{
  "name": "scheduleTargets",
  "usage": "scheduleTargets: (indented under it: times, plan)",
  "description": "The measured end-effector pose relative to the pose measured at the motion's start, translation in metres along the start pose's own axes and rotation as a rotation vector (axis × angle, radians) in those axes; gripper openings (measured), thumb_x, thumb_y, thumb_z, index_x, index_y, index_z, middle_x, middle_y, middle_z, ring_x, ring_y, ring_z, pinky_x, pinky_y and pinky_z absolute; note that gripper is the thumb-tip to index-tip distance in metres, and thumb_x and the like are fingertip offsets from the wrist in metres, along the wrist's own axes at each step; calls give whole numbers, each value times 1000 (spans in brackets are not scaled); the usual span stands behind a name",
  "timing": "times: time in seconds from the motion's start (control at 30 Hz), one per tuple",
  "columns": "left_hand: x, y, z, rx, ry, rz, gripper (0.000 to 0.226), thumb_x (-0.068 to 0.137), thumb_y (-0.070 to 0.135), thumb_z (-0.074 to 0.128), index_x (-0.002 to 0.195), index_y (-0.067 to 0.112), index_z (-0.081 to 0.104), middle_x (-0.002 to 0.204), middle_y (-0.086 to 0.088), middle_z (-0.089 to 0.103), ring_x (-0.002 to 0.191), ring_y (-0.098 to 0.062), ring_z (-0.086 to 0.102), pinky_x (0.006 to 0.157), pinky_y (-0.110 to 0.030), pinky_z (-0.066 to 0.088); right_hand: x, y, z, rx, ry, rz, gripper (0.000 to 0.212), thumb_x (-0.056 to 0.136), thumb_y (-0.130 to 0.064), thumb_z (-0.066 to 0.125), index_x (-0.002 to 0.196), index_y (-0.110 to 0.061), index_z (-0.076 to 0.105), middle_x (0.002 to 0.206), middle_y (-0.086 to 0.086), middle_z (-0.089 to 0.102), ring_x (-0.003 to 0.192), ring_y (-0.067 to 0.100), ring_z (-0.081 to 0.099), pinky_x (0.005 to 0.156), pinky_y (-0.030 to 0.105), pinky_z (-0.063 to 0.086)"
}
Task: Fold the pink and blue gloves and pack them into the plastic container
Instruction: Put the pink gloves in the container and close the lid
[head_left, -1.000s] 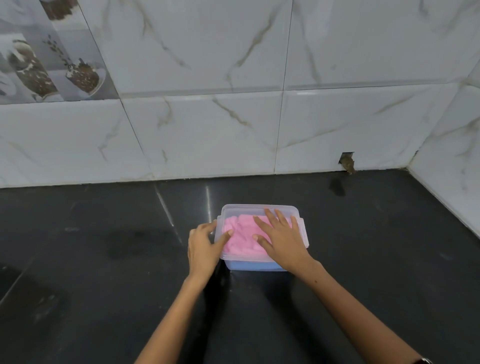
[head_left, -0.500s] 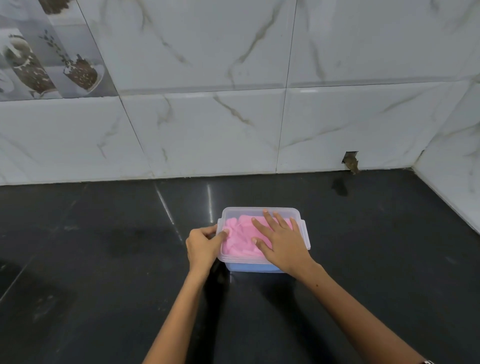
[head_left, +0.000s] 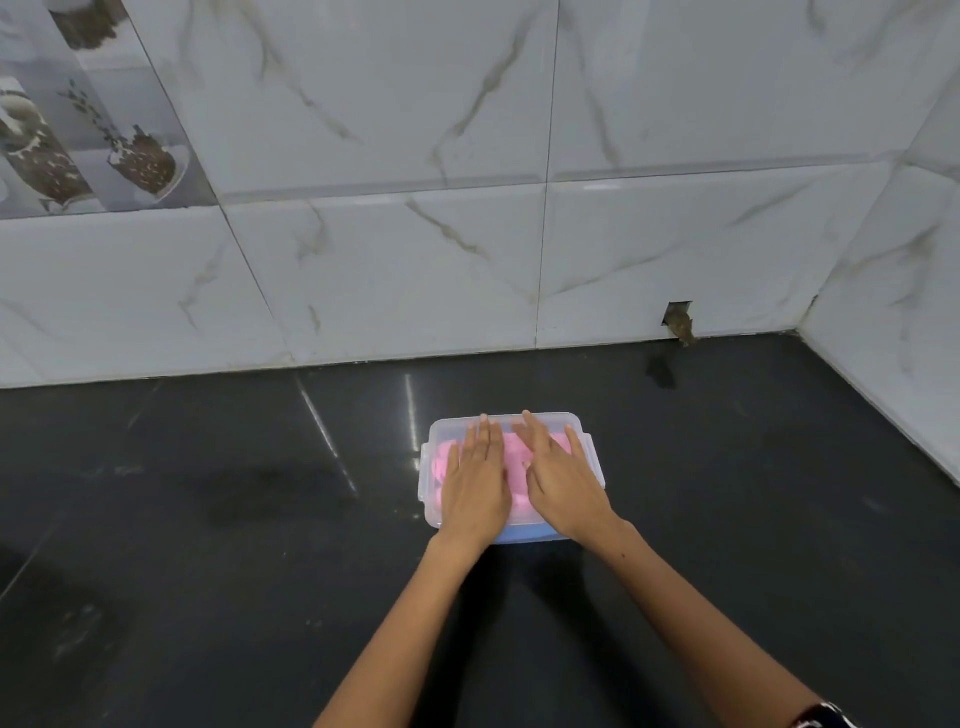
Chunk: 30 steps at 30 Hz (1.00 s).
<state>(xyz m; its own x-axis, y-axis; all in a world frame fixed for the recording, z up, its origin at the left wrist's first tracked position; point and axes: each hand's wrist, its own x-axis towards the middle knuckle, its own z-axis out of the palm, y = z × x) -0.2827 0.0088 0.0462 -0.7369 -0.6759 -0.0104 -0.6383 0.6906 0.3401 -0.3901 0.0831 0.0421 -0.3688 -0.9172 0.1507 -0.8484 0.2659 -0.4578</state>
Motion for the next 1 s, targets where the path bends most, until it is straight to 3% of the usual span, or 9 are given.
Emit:
scheduleTargets:
  times: [0.07, 0.17, 0.33, 0.53, 0.67, 0.77, 0.83, 0.93, 1.0]
  plan:
    - [4, 5, 5, -1, -33, 50, 54, 103, 27, 22, 151, 13, 0, 161, -6, -6, 148, -19, -4, 119, -36, -2, -3, 0, -4, 172, 50, 8, 58, 88, -4, 41, 143, -11, 24, 132, 10, 55, 114, 18, 55, 120, 34, 9]
    - [8, 6, 12, 61, -35, 51, 56, 100, 47, 19, 151, 28, 3, 161, -2, -9, 148, -21, -6, 119, -42, -3, -6, 2, -10, 406, 251, 52, 54, 82, 9, 41, 134, -8, 38, 136, 8, 49, 126, 21, 45, 114, 43, 30]
    - [6, 6, 19, 83, 10, 34, 66, 91, 66, 24, 149, 39, 10, 161, 2, -9, 148, -22, -3, 118, -46, 0, -19, 26, -12, 393, 472, 305, 41, 89, 4, 46, 128, -10, 46, 129, 6, 54, 121, 19, 49, 106, 42, 40]
    - [6, 5, 20, 90, 39, 27, 66, 90, 67, 26, 149, 39, 13, 161, 1, -6, 148, -22, -1, 118, -47, 1, -37, 47, -18, 662, 182, 592, 32, 99, -38, 34, 105, -15, 56, 98, 0, 63, 94, 17, 58, 72, 26, 43]
    - [7, 5, 22, 102, 43, 33, 66, 90, 67, 24, 149, 39, 12, 161, 1, -7, 148, -23, -2, 118, -47, 1, -34, 45, -19, 763, 60, 673, 50, 97, -52, 27, 100, -15, 61, 100, 0, 64, 95, 15, 59, 84, 33, 45]
    - [8, 4, 24, 112, 52, 37, 66, 90, 68, 22, 149, 39, 12, 161, 0, -6, 148, -23, -1, 118, -46, 1, -30, 45, -23, 844, 94, 750, 55, 97, -53, 26, 115, -12, 57, 110, 7, 63, 103, 21, 60, 96, 40, 47]
    - [8, 4, 24, 115, 56, 41, 67, 89, 68, 22, 149, 39, 12, 161, 0, -5, 148, -23, -1, 118, -46, 1, -28, 48, -26, 873, 173, 811, 52, 98, -48, 28, 114, -7, 57, 106, 13, 64, 99, 22, 61, 88, 35, 49]
    - [9, 5, 24, 114, 52, 43, 67, 89, 68, 21, 149, 39, 12, 161, 1, -5, 148, -24, -1, 118, -46, 1, -29, 48, -33, 841, 329, 746, 44, 97, -40, 40, 87, -5, 64, 74, 5, 64, 68, 11, 57, 64, 26, 46]
    - [9, 5, 23, 116, 48, 40, 67, 89, 68, 21, 149, 39, 11, 161, 1, -6, 148, -24, -1, 118, -45, 1, -29, 45, -37, 764, 355, 654, 39, 91, -41, 53, 69, -10, 64, 64, -2, 61, 61, 11, 56, 65, 32, 49]
